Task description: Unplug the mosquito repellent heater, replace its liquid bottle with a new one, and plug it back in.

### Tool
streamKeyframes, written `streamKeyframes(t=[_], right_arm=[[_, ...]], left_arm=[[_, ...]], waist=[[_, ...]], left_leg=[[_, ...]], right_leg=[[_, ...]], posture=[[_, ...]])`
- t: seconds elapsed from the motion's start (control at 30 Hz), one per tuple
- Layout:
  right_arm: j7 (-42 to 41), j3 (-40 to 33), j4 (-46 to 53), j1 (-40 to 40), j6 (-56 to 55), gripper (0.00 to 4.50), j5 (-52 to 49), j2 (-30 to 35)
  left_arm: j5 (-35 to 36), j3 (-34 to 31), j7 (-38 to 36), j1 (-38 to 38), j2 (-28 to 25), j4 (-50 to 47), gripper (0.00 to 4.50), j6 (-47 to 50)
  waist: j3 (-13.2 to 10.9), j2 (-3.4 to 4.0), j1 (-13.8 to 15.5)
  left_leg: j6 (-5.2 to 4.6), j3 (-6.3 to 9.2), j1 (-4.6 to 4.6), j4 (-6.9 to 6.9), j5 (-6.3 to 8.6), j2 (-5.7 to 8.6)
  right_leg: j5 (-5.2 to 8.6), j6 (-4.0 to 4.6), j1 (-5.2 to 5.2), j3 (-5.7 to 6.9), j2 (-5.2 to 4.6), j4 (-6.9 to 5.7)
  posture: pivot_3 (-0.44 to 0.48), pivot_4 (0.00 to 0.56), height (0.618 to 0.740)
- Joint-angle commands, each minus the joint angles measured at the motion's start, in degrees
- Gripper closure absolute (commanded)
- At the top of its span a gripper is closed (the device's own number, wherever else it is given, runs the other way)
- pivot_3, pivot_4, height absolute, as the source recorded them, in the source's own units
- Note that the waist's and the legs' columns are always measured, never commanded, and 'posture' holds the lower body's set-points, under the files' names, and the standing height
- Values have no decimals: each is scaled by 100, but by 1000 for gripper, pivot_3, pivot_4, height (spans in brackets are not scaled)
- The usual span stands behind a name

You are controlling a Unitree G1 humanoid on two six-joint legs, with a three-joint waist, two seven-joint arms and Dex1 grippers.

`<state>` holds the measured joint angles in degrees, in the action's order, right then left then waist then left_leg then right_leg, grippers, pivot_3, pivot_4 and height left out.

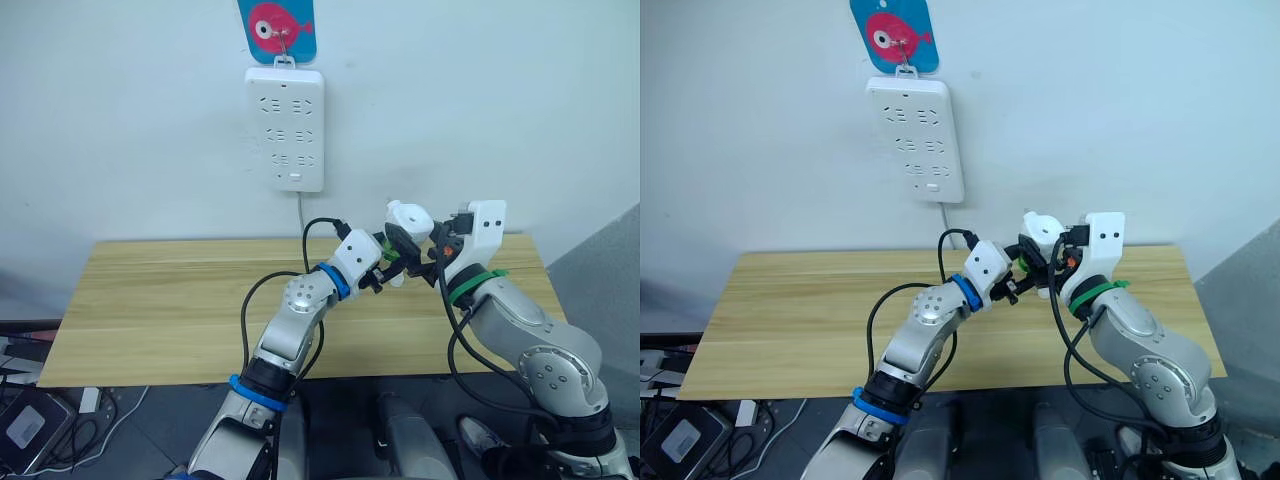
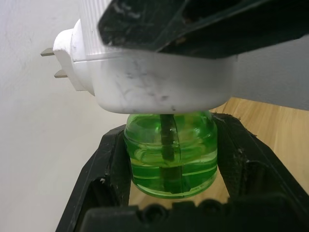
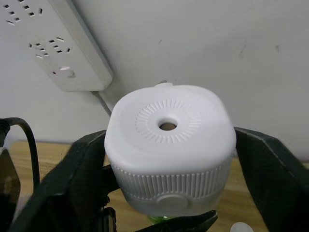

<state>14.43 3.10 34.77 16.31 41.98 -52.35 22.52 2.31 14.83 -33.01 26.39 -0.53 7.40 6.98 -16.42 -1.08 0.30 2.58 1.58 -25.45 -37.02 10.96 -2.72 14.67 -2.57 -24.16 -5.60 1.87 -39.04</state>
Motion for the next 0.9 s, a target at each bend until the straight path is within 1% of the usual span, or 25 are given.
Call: streamKeyframes(t=[0.03,0.17,0.27,0.3,0.33,0.43,0.47,0.5,0.73,0.9], right_arm=[[-153,-171,192,-28,-34,1577,162,-85],[-245,-198,174,-52,-14,1569,292,-209],[-343,-229,141,-95,-15,1569,421,-255],[-411,-257,113,-120,-30,1569,486,-241],[-486,-282,89,-156,-50,1569,560,-223],[-867,-249,-79,-304,-218,1569,958,-77],[-986,-227,-145,-347,-283,1569,1085,-59],[-1083,-220,-266,-400,-387,1569,1198,-98],[-1707,-18,-1028,-541,-1084,1569,2061,-373],[-2014,-81,-939,-592,-1133,1569,2223,-456]], left_arm=[[156,44,19,-29,84,-351,2239,26],[287,3,16,-60,123,-403,2239,189],[396,-78,-70,-92,13,-429,2239,279],[498,-152,-169,-139,-70,-464,1889,299],[596,-225,-260,-206,-165,-515,1503,315],[849,-512,-464,-537,-572,-720,640,317],[907,-574,-504,-624,-683,-768,245,309],[969,-666,-559,-763,-818,-827,0,297],[1326,-1247,-624,-1288,-1397,-1190,0,339],[1674,-1847,-515,-1089,-1786,-1385,0,589]], waist=[[0,0,-1],[0,0,-15],[0,0,-22],[0,0,-28],[0,0,-33],[1,1,-40],[1,1,-43],[1,1,-42],[2,-1,-15],[2,-1,52]], left_leg=[[0,1,0,-1,0,0],[0,-1,0,-1,0,0],[0,0,0,0,0,0],[0,0,0,0,0,0],[0,0,0,0,0,0],[0,0,2,3,0,0],[0,0,3,3,0,-1],[0,0,4,5,0,-2],[0,-4,9,4,0,-1],[0,-2,10,6,0,-1]], right_leg=[[0,-1,0,1,0,-1],[5,-8,1,-1,0,0],[7,-12,0,1,0,0],[7,-12,0,0,0,0],[7,-12,0,0,0,0],[7,-12,0,0,0,-1],[8,-13,0,0,0,0],[8,-12,0,0,-1,-1],[11,-17,4,-1,-4,0],[11,-16,4,1,-5,1]], posture=[[88,234,740],[88,234,740],[88,234,740],[88,234,740],[110,239,740],[114,239,740],[125,240,740],[125,240,740],[182,238,740],[198,236,740]])
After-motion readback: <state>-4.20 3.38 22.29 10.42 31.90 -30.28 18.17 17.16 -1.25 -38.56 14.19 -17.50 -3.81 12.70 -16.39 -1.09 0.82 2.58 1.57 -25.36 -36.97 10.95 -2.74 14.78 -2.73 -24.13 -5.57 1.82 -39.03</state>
